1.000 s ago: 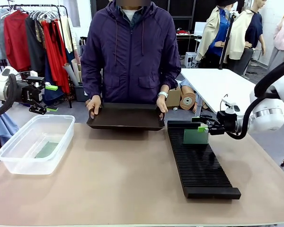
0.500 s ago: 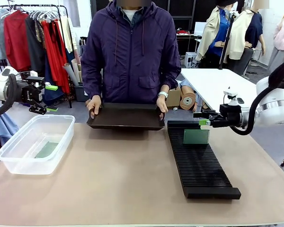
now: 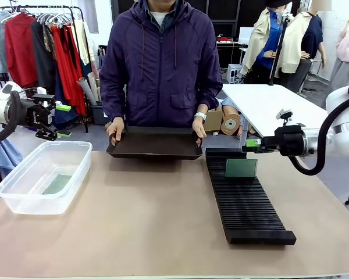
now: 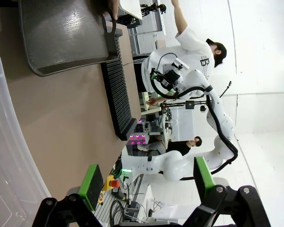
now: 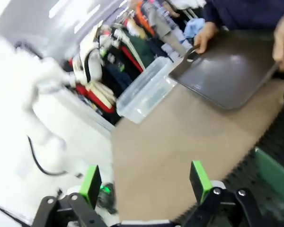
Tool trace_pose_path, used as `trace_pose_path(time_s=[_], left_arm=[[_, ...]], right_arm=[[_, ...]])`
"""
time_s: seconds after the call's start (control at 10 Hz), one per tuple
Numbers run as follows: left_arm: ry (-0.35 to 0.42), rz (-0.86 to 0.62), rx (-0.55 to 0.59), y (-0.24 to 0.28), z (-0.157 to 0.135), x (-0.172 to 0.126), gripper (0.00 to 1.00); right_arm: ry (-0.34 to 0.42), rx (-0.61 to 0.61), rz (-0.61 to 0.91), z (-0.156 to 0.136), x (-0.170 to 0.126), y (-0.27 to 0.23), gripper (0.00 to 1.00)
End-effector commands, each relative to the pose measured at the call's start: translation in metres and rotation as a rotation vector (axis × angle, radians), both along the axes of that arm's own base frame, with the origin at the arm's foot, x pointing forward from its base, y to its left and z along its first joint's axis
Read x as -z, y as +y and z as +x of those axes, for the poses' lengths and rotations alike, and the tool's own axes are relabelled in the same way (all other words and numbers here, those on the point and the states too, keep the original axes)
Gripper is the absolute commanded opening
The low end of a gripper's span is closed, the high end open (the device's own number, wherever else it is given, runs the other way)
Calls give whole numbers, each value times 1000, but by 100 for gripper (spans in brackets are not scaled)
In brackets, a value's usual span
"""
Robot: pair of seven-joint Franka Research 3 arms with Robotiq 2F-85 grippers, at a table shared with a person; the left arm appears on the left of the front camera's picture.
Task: Sort PCBs into racks and boxes based on the side picked up.
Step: If the short side of the Blank PCB is picked up, insert it into the PCB Rack ; if the long side is picked up, place it in the Organizing box.
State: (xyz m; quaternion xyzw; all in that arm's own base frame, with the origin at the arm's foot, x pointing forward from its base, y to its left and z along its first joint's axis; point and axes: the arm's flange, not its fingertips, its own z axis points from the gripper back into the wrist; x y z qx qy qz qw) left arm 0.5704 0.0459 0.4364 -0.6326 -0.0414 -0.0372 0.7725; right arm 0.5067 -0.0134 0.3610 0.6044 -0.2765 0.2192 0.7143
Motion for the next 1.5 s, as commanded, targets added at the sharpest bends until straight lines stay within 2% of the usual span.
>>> trace_pose_path(time_s=[0.0,0.2,0.4,0.5,0.7,1.1,1.2,1.3,1.4], left_arm=[[-1,0,-4,1,0,0,100],[-1,0,-4,1,0,0,100],[-1,0,-4,1,0,0,100],[-1,0,-4,1,0,0,100],[-1,0,-4,1,0,0,100],[-1,0,-4,1,0,0,100],[-1,0,-4,1,0,0,100],[-1,0,-4,1,0,0,100],[-1,0,-4,1,0,0,100]], right_arm=[[143,111,52,-10,-29,7,100],[220,182,89,-14,-48,13,100],[337,261,69,-15,-62,17,100],[352,289,50,-14,-66,19,100],[430,328,-19,-12,-71,21,100],[653,241,12,-5,-80,14,100],[656,230,22,-1,-81,13,100],[598,199,67,6,-79,13,100],[619,254,19,-10,-70,20,100]])
